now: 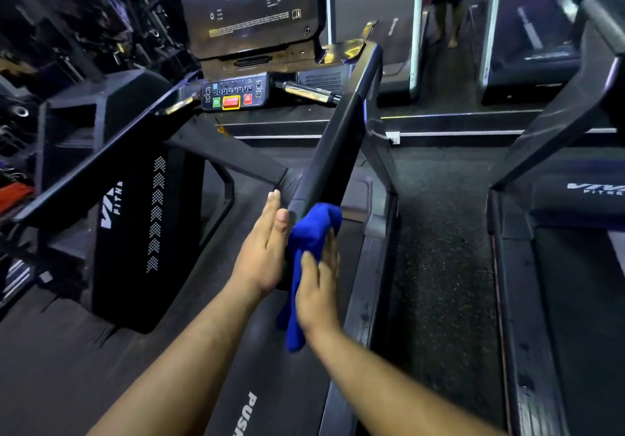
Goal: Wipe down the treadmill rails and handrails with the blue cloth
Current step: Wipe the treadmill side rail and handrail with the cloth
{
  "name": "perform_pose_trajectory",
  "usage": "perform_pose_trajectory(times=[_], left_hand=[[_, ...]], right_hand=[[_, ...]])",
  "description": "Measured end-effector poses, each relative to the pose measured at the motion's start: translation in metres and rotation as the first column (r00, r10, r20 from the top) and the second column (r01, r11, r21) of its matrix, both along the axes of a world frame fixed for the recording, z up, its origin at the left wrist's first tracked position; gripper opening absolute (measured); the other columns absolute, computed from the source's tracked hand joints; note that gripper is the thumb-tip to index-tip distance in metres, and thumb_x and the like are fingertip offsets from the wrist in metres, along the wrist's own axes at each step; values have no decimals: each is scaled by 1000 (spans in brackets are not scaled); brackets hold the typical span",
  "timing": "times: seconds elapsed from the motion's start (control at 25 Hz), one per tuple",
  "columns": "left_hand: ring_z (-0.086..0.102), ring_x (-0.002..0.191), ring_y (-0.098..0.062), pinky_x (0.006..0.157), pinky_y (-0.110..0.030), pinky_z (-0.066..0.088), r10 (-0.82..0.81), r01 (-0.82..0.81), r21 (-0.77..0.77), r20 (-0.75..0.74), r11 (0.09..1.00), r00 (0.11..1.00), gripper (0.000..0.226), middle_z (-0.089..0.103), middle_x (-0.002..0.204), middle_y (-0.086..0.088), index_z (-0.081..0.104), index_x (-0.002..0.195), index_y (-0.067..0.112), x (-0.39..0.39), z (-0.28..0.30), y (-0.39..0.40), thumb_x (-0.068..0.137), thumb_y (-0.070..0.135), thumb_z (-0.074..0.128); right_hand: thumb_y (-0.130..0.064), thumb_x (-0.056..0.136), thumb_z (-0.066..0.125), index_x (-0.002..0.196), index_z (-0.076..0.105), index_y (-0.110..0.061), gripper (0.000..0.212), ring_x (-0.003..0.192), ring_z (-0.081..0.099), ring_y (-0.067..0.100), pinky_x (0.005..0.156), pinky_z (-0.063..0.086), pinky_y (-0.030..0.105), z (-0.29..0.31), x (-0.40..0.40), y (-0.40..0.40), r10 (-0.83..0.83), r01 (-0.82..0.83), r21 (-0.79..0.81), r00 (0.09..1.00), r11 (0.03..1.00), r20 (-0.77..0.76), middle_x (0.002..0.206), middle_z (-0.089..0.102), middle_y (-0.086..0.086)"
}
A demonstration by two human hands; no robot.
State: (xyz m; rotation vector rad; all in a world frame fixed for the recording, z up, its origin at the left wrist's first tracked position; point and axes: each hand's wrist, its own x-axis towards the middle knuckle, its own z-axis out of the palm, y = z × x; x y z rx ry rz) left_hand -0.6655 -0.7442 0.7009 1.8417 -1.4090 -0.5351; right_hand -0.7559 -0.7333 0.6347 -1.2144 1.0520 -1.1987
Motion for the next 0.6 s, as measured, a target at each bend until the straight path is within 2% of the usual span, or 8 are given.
perform_pose_trajectory(times=[0.04,0.12,0.24,0.32,0.4,0.48,0.52,0.6], left_hand=[[15,148,4,122,-21,11,2,-2,5,-14,1000,1000,83,20,162,13,24,156,21,1,0,-1,90,71,22],[15,147,4,122,-23,12,-17,17,10,-17,1000,1000,86,20,161,15,23,157,22,2,0,-1,89,75,20],[14,147,2,117,-17,11,-44,44,7,6,999,999,74,17,164,9,19,157,20,-1,4,0,98,63,20],[14,146,1,114,-17,15,-31,31,-20,8,999,999,73,11,165,9,8,159,22,-2,4,3,98,60,21],[15,145,1,112,-13,17,-5,2,-104,-24,995,1000,77,4,162,15,-1,158,24,-2,3,6,96,63,20],[8,144,5,112,-7,10,-14,4,-146,-66,989,998,76,1,157,21,-2,158,22,-1,3,6,97,60,20],[6,144,7,114,-9,8,-25,12,-144,-84,989,996,75,0,156,22,-1,158,21,0,2,5,97,59,20],[6,146,4,121,-20,10,-42,29,-141,-92,990,995,75,2,159,18,1,158,20,0,2,7,97,60,19]], right_hand=[[-55,86,28,155,26,-14,80,150,7,5,120,1,15,-6,4,6,-9,9,-32,1000,999,-3,163,14,-7],[-53,89,31,155,24,-15,77,151,8,7,121,3,20,-6,11,-30,-60,59,-57,998,997,-10,163,15,-5],[-34,101,38,157,18,-15,62,153,10,19,123,5,27,16,3,-114,-62,65,28,994,998,-92,165,13,4],[-32,103,40,157,18,-18,59,153,10,20,122,7,32,24,2,-97,-39,45,27,980,999,-194,166,11,4],[-46,99,34,156,24,-19,64,151,12,20,121,9,36,24,1,-36,-78,24,-155,932,988,-355,166,13,3],[-54,91,24,153,31,-17,73,150,16,23,121,9,34,17,-2,-2,-80,-27,-258,916,966,-393,165,17,5],[-55,90,26,153,33,-17,74,151,15,25,121,7,33,15,-1,-10,-68,-43,-261,913,964,-402,165,15,6],[-51,95,41,152,35,-24,63,153,6,26,120,3,32,30,1,-55,-22,-72,-214,914,974,-406,167,6,3]])
